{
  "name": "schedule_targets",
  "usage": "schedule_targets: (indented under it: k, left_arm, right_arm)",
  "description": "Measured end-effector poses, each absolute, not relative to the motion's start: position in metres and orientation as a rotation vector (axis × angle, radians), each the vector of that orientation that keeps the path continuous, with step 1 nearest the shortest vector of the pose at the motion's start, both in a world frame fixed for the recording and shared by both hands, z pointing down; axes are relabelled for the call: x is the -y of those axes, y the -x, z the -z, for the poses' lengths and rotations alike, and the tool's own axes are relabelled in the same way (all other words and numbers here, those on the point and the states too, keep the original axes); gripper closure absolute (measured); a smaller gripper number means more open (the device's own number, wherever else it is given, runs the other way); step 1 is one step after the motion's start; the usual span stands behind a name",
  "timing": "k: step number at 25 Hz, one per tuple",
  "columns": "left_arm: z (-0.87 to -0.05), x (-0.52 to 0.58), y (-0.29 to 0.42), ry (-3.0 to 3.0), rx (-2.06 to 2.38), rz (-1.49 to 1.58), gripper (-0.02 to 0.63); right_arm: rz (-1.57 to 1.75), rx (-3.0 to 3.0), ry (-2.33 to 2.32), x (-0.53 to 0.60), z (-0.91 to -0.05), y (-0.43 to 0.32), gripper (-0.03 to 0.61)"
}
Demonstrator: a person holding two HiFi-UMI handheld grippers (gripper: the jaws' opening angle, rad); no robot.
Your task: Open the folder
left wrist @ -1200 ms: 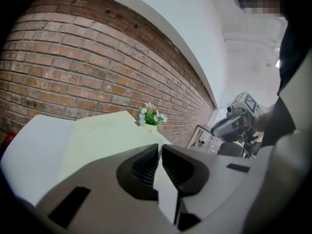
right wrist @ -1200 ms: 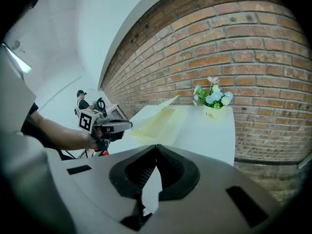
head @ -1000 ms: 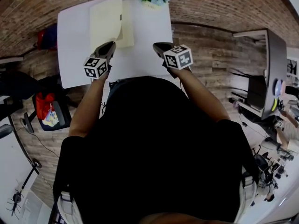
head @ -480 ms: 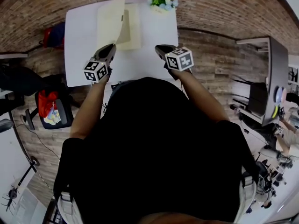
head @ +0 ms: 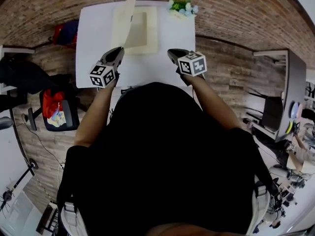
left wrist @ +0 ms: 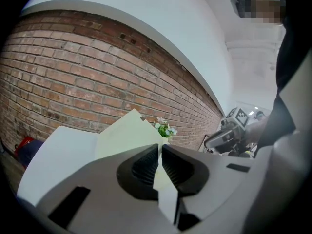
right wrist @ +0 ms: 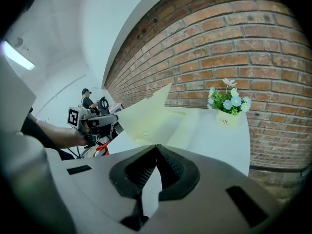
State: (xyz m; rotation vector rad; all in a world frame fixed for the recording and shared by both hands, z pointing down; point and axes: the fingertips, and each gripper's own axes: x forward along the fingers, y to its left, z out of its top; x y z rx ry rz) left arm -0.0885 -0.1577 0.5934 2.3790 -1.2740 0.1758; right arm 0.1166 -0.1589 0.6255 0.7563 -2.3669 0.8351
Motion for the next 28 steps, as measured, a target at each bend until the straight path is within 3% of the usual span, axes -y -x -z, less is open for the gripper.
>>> schedule_targets:
  k: [28]
  left_arm:
    - [-0.591,0.136,0.208,-2.234,1.47,-0.132,0.594]
  right_arm:
    - [-0.811,2.382,-0.699,0.17,-0.625,-0.051,0.551]
